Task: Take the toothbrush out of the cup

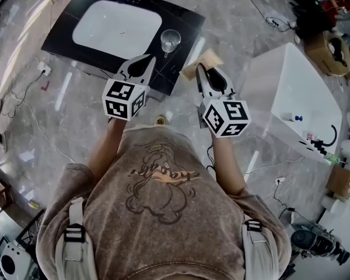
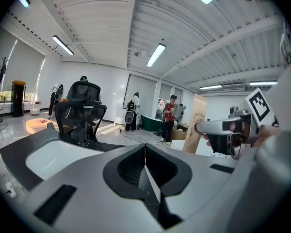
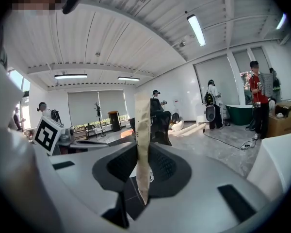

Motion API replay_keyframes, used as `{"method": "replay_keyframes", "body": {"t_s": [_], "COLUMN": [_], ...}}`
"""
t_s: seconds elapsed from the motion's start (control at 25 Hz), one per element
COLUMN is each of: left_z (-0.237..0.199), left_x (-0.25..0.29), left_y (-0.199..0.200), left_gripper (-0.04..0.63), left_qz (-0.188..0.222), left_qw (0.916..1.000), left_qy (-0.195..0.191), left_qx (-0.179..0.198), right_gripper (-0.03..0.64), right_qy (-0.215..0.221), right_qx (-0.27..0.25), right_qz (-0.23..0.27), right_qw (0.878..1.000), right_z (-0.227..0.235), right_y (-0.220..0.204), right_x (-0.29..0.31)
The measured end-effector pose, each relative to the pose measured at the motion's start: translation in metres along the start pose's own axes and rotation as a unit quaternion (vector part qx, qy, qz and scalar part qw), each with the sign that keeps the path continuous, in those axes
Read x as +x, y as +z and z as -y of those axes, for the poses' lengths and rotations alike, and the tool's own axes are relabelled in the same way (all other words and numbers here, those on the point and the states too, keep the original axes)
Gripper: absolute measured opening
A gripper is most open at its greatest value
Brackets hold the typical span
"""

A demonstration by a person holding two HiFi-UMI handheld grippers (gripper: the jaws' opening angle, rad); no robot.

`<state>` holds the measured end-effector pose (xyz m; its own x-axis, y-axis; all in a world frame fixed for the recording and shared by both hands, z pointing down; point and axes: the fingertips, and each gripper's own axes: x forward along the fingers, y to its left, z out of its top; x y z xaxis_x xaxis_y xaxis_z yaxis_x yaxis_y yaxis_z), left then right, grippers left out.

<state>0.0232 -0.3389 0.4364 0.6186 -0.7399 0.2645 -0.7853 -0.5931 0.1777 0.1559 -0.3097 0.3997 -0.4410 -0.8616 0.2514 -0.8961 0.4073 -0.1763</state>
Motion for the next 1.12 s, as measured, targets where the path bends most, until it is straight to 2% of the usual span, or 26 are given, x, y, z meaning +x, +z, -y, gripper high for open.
{"method": "replay_keyframes", "body": {"t_s": [0.28,0.64,0.92,1.12], "left_z": [0.012,0.028,0.05,0.064], "left_x": [-0.039,-0.109,-0.141,-0.166], "left_y": [-0.005,-0.03,-0.046,-0.055], "left_gripper": [0.017,0.017,0.017,0.017], "left_qz": [0.007,0.0,0.004,0.011], "left_qw": [0.9998,0.9992,0.9986,0.9987], "left_qy": [-0.013,-0.035,-0.05,-0.048], "left_qx": [0.013,0.02,0.017,0.012], "right_gripper": [0.086,0.086,0.086,0.086], "right_qy": [-0.001,-0.012,-0.031,-0.03], "right_qx": [-0.011,0.006,0.02,0.031], "right_qz": [0.02,0.026,0.025,0.029], "right_qw": [1.0,1.0,0.999,0.999], "right_z": [-0.033,-0.09,-0.11,-0.115], "right_y": [-0.032,-0.069,-0.09,-0.105], "right_x": [-0.032,-0.075,-0.1,-0.115]}}
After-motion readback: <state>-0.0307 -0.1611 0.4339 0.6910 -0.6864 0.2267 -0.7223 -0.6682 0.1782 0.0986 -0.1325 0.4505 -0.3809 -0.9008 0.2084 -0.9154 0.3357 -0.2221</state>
